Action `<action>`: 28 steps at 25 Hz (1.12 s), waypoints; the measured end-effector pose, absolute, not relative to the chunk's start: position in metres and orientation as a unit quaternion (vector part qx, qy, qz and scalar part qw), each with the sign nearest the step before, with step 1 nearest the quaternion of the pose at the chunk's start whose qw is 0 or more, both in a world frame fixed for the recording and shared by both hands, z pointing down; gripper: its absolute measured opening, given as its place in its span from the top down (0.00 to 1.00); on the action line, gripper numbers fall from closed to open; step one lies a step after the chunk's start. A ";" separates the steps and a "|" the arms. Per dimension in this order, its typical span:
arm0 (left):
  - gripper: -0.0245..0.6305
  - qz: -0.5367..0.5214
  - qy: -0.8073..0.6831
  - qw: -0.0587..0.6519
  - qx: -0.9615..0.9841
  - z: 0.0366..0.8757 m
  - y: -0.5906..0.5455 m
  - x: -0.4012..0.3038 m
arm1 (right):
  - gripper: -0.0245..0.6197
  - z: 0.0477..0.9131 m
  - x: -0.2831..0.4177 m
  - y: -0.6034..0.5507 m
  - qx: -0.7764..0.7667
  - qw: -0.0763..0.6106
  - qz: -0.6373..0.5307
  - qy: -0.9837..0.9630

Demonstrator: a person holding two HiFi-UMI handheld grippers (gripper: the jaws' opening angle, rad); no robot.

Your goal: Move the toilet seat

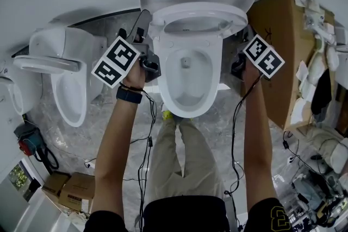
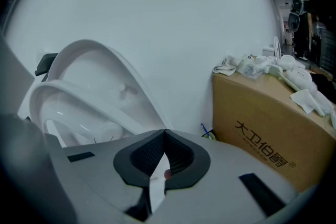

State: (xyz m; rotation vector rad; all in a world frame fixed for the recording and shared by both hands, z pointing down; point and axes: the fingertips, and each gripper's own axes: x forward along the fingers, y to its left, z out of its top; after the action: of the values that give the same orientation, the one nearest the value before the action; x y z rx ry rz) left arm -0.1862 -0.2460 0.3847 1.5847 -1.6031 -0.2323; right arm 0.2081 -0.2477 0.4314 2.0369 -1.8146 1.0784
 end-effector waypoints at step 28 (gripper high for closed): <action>0.16 0.008 -0.611 0.246 0.752 0.369 -0.134 -0.106 | 0.86 0.420 0.203 -0.167 0.667 0.118 0.359 -0.643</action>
State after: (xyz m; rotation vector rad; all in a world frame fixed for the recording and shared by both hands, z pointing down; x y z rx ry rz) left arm -0.1060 -0.1336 0.3690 2.0516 -1.6670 0.0213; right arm 0.2027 -0.1673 0.4195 1.9503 -1.8797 1.0499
